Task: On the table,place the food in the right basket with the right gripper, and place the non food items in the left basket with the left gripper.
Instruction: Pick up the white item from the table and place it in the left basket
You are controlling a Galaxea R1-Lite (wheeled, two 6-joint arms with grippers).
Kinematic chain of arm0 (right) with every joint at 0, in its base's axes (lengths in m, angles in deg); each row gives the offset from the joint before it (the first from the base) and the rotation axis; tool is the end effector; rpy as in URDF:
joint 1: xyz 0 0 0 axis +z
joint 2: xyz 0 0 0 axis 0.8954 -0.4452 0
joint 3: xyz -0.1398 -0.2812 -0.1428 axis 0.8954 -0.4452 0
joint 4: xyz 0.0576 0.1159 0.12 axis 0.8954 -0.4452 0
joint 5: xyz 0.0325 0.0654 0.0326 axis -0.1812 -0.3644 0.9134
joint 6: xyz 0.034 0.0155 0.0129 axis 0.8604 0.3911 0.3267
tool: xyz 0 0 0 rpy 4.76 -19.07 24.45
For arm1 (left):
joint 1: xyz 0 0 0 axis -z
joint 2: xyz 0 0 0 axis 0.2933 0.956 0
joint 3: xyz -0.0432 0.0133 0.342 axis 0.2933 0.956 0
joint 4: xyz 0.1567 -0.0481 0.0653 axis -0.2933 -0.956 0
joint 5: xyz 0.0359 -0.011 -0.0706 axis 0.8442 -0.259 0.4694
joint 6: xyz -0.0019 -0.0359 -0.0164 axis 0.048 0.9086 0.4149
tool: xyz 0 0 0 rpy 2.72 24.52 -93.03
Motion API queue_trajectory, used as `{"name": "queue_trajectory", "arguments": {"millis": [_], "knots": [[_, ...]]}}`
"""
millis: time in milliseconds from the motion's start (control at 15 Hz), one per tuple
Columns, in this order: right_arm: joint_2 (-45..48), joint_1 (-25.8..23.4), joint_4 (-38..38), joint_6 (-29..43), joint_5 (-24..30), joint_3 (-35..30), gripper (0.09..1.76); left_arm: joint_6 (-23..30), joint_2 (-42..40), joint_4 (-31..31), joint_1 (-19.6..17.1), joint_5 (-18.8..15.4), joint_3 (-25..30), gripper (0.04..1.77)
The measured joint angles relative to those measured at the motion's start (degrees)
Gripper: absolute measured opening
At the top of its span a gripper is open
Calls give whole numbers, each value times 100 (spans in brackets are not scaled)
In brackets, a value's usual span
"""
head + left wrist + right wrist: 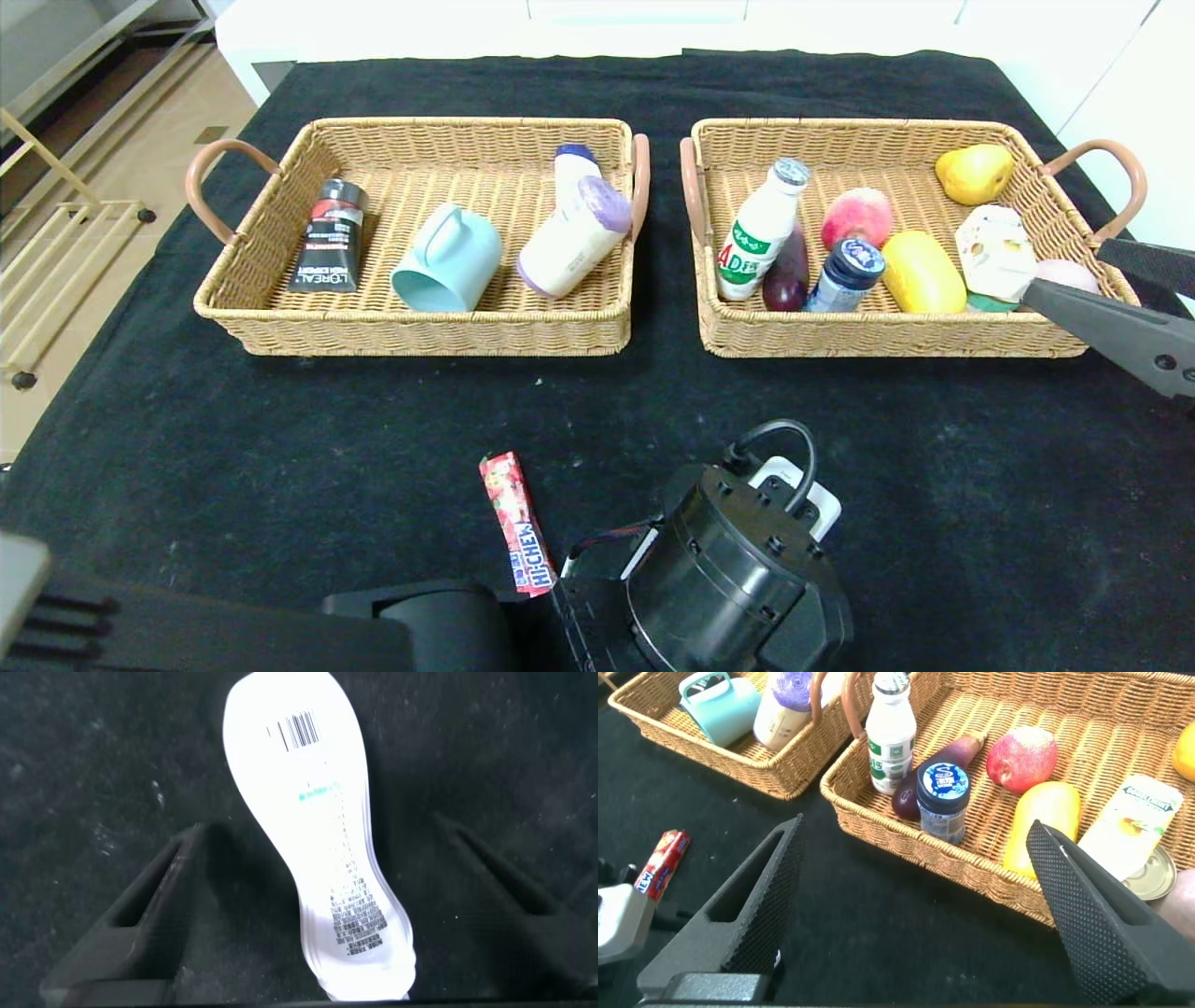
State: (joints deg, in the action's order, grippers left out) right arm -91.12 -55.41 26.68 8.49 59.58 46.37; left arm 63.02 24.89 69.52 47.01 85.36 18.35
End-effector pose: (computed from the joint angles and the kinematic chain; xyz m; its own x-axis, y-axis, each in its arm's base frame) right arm 0.1517 0.0374 0.3230 0.8511 0.5163 0.0954 -0.5118 0.8563 -0.0687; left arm 0.1722 -0.3182 0.1967 0.6828 -0.4965 -0.5360 0.6783 0.7034 0.2125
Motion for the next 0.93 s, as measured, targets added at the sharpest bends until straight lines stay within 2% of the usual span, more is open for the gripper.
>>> {"name": "queue_trajectory", "arguments": {"millis": [200, 400, 467, 933], "knots": [[5, 16, -2, 0, 0, -16, 171, 0, 20, 2, 0, 2, -7, 109], [5, 28, 0, 2, -2, -24, 171, 15, 22, 6, 0, 0, 9, 78], [5, 33, 0, 0, -2, -30, 171, 15, 27, 6, 0, 0, 13, 63], [-6, 66, -6, 0, 0, -55, 171, 4, 41, 6, -1, 4, 4, 63]]}}
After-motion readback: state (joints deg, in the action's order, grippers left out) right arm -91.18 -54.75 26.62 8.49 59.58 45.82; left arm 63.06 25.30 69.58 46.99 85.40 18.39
